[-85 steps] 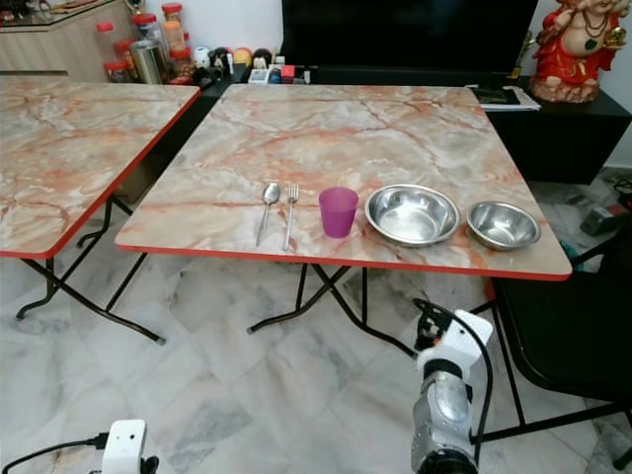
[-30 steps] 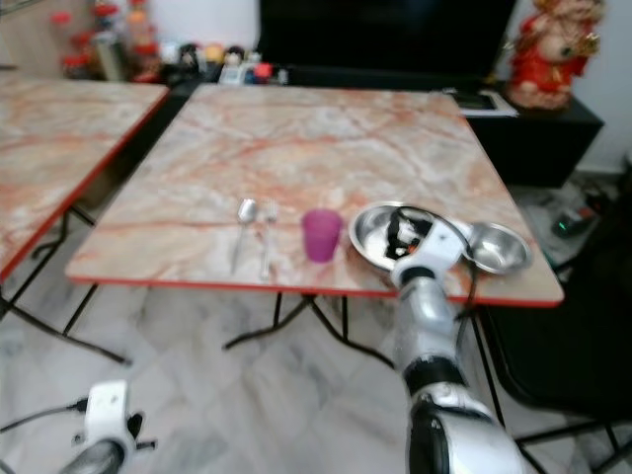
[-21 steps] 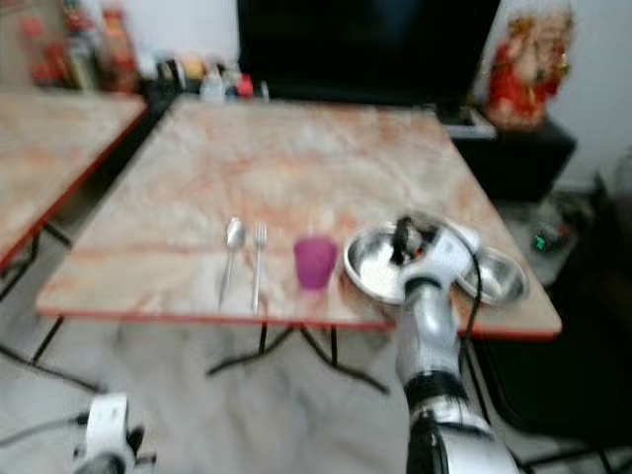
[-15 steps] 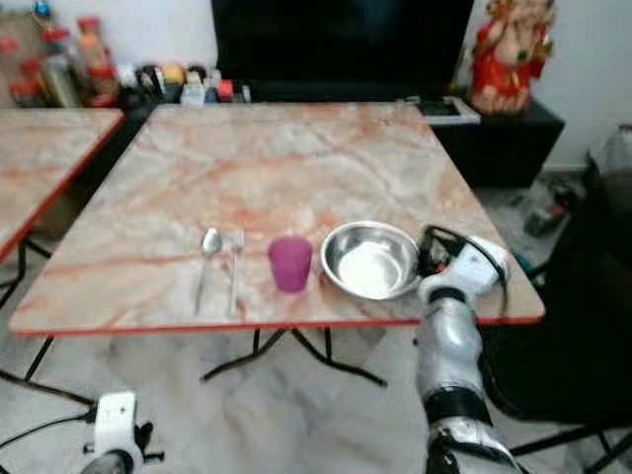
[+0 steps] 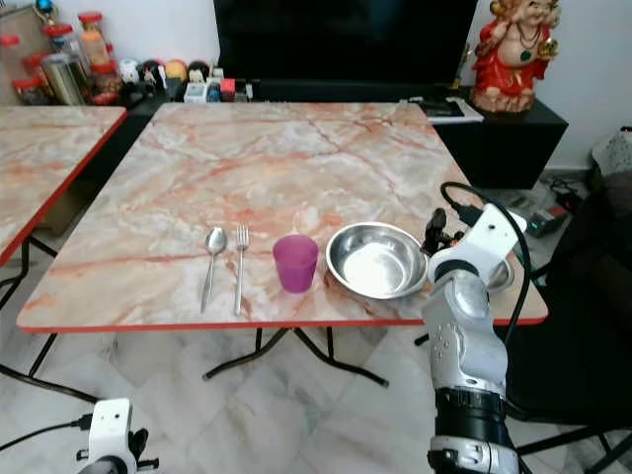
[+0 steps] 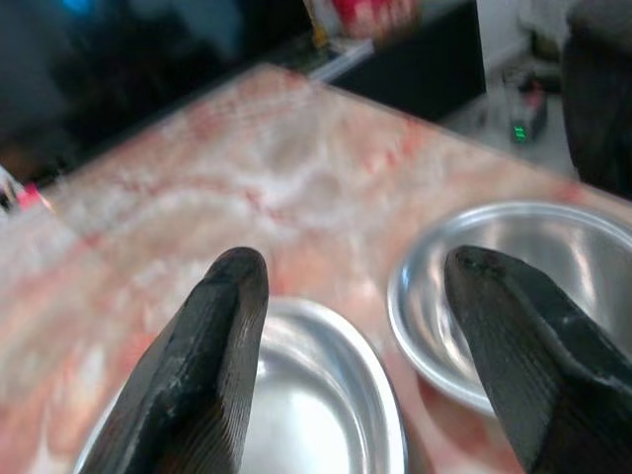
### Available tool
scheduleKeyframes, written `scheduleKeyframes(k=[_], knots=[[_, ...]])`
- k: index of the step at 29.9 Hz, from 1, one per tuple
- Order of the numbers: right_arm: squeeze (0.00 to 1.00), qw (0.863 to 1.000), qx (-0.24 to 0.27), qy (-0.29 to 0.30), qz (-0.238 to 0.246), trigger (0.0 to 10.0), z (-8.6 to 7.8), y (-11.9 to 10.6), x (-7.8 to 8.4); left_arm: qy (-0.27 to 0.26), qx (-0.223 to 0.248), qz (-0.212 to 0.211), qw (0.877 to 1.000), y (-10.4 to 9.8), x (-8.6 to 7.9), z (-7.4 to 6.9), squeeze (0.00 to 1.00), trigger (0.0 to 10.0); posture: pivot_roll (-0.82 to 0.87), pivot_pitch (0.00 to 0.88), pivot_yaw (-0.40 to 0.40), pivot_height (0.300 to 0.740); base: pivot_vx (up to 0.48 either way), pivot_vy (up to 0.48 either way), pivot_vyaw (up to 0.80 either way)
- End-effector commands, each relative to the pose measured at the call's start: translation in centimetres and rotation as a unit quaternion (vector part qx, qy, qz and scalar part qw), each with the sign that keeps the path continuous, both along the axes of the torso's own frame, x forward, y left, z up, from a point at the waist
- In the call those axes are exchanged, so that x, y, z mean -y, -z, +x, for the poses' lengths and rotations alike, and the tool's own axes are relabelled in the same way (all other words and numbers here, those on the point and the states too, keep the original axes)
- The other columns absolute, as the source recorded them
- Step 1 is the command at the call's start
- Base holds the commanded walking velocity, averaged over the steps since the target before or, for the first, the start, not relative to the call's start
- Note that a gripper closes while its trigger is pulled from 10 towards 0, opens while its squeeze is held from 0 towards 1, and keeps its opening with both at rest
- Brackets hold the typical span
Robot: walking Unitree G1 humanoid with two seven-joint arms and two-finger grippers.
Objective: Setting the table
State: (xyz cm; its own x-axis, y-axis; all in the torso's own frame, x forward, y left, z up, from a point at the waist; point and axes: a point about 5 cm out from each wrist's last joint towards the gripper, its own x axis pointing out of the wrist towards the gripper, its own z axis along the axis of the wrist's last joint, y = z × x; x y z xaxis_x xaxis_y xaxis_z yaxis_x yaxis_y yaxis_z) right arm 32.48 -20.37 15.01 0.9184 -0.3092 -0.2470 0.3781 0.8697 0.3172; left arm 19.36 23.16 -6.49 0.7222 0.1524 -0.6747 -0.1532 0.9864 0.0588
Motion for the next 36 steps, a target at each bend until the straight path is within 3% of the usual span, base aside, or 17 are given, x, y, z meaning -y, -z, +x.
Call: scheduleKeyframes(k=[1,5,8,13,15,27,36], knots=[[0.00,1.000,-0.025,0.001,0.001,10.0,-0.5,-0.1,0.0,0.006,-0.004,0.001,1.000,0.0,-0.3,-0.2,0.00,10.0,-0.01,0.000,-0.018,0.740,0.000,0.000,0.00],[0.00,0.998,-0.054,-0.027,0.019,10.0,-0.9,0.3,-0.8,0.008,-0.007,0.002,1.000,0.1,-0.3,-0.2,0.00,10.0,-0.01,0.000,-0.018,0.740,0.000,0.000,0.00],[0.00,0.994,-0.100,-0.021,0.032,10.0,-1.5,1.7,-0.8,0.015,-0.007,0.004,1.000,0.0,-0.2,-0.1,0.00,10.0,0.00,0.000,-0.023,0.740,0.000,0.000,0.00],[0.00,0.991,-0.121,-0.026,0.042,10.0,-1.8,2.2,-1.0,0.016,-0.006,0.004,1.000,0.0,-0.2,0.0,0.00,10.0,0.00,0.000,-0.025,0.740,0.000,0.000,0.00],[0.00,0.988,-0.144,-0.023,0.057,10.0,-1.9,3.4,-1.0,0.018,-0.006,0.004,1.000,0.0,-0.1,0.0,0.00,10.0,0.01,0.000,-0.027,0.740,0.000,0.000,0.00],[0.00,0.986,-0.112,-0.005,0.126,10.0,-0.6,3.1,-1.6,0.017,0.008,0.014,1.000,-0.5,-0.7,0.4,0.00,10.0,0.02,0.000,-0.009,0.740,0.000,0.000,0.00],[0.00,0.986,-0.115,0.002,0.119,10.0,-0.4,3.0,-1.7,0.022,0.009,0.012,1.000,-0.6,-0.7,0.6,0.00,10.0,0.02,0.000,-0.001,0.740,0.000,0.000,0.00]])
